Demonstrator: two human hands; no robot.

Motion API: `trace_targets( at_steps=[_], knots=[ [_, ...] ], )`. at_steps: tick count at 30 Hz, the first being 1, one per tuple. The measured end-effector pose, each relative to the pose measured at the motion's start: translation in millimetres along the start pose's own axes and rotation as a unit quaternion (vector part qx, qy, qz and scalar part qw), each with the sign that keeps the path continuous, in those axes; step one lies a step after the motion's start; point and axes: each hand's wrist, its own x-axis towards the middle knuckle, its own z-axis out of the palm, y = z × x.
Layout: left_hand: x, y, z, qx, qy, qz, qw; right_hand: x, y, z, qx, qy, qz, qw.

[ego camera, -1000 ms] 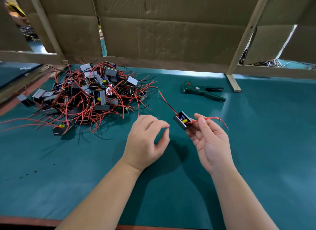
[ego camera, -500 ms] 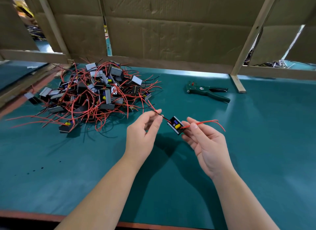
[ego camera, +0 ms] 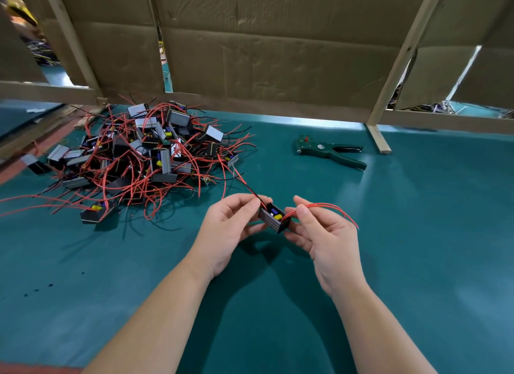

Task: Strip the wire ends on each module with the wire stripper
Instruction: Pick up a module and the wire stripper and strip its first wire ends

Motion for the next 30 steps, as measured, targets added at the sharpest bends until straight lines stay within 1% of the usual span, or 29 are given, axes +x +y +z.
trace_targets(
  at_steps=[2,4,7,9,10,11,12,13,14,16,17,19,20,21,23,24,26,28,30],
  knots=[
    [-0.4,-0.9,0.1,0.011,0.01,0.008,1.0,-1.6,0.4,-0.4,-0.021,-0.01,-0.012,1.0],
    [0.1,-0.5,0.7,-0.004,0.015,0.002,1.0,-2.2,2.1,-1.3,-0.055,-0.028,-0.036,0.997],
    [2.3,3.6,1.6,-0.057,0.03,-0.023,0.998,-2.8,7.4,1.6,-0.147,-0.102,-0.114,0.977],
    [3.3,6.8,0.7,-0.102,0.052,-0.033,0.993,-7.2,10.6,4.5,-0.152,-0.161,-0.118,0.968],
    [3.7,8.4,-0.2,-0.122,0.066,-0.037,0.99,-9.1,12.3,4.8,-0.171,-0.175,-0.125,0.962],
    [3.7,9.9,-1.0,-0.134,0.078,-0.041,0.987,-9.6,14.2,3.2,-0.209,-0.178,-0.145,0.951],
    [4.0,11.2,-1.4,-0.136,0.09,-0.045,0.986,-10.2,14.8,2.1,-0.27,-0.16,-0.17,0.934],
    [4.1,12.1,-1.5,-0.132,0.101,-0.048,0.985,-8.4,16.0,-0.1,-0.321,-0.125,-0.199,0.917],
    [3.9,12.7,-1.5,-0.124,0.108,-0.049,0.985,-5.7,15.4,-2.5,-0.341,-0.082,-0.214,0.912],
    [3.1,12.8,-0.7,-0.099,0.106,-0.041,0.989,-1.1,13.7,-4.6,-0.33,0.012,-0.226,0.917],
    [2.2,12.5,-0.4,-0.083,0.099,-0.033,0.991,1.0,13.2,-5.3,-0.309,0.058,-0.211,0.925],
    [-0.3,11.1,-0.1,-0.038,0.083,-0.014,0.996,5.7,12.1,-9.5,-0.232,0.134,-0.161,0.95],
    [-1.7,10.3,0.2,-0.013,0.072,-0.005,0.997,7.9,10.1,-11.4,-0.173,0.15,-0.129,0.965],
    [-3.0,9.5,0.8,0.009,0.059,0.004,0.998,9.7,7.6,-12.8,-0.106,0.142,-0.094,0.98],
    [-4.9,7.8,1.9,0.041,0.034,0.016,0.998,10.4,3.8,-8.8,-0.004,0.072,-0.024,0.997],
    [-5.9,6.9,2.2,0.057,0.025,0.02,0.998,9.6,3.3,-5.1,0.0,0.036,-0.008,0.999],
    [-7.5,5.1,2.5,0.096,0.005,0.029,0.995,7.4,4.4,2.1,-0.063,-0.011,-0.019,0.998],
    [-8.7,3.3,2.9,0.132,-0.018,0.043,0.99,6.6,4.9,6.7,-0.117,-0.03,-0.037,0.992],
    [-9.7,2.2,3.9,0.159,-0.03,0.056,0.985,6.8,4.4,7.2,-0.131,-0.032,-0.042,0.99]
  ],
)
